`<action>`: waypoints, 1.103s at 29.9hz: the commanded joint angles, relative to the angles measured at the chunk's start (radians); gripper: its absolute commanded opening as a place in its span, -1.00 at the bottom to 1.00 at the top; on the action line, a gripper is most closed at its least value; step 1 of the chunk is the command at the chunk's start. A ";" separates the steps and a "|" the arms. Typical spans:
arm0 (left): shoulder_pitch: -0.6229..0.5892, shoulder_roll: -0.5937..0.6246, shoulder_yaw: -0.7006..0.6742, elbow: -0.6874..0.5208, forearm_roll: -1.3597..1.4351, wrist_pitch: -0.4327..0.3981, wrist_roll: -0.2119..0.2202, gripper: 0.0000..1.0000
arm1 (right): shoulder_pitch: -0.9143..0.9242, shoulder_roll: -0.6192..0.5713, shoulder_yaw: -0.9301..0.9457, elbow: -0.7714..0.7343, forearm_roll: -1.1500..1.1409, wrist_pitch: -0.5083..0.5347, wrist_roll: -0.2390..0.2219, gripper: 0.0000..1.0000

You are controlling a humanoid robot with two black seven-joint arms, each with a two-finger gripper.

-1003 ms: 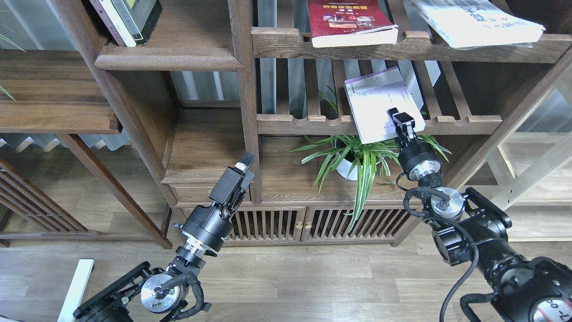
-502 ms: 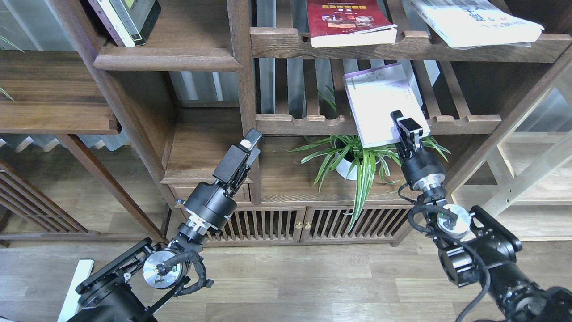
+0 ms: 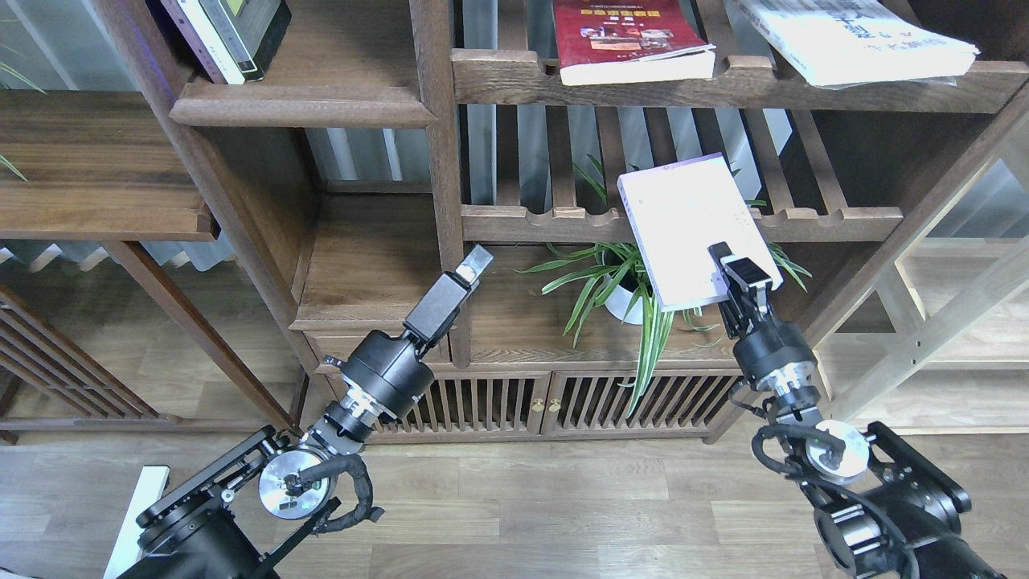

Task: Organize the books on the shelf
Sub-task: 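Grasp the white book with the right gripper and pull it off the shelf, then bring the white book toward the left gripper and grasp it with left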

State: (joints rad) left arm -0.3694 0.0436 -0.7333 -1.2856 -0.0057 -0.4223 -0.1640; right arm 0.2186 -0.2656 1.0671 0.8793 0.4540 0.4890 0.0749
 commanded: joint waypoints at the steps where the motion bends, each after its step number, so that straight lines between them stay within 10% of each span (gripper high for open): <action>1: 0.007 0.004 0.008 -0.027 0.003 0.004 0.006 0.99 | -0.047 -0.006 0.001 0.050 -0.001 0.000 0.000 -0.91; 33: -0.002 -0.030 0.022 0.055 0.004 -0.020 0.011 0.99 | -0.291 -0.076 0.016 0.380 -0.002 0.000 0.013 -0.91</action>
State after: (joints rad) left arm -0.3638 0.0199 -0.7188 -1.2417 -0.0014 -0.4501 -0.1629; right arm -0.0572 -0.3432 1.0843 1.2521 0.4530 0.4887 0.0877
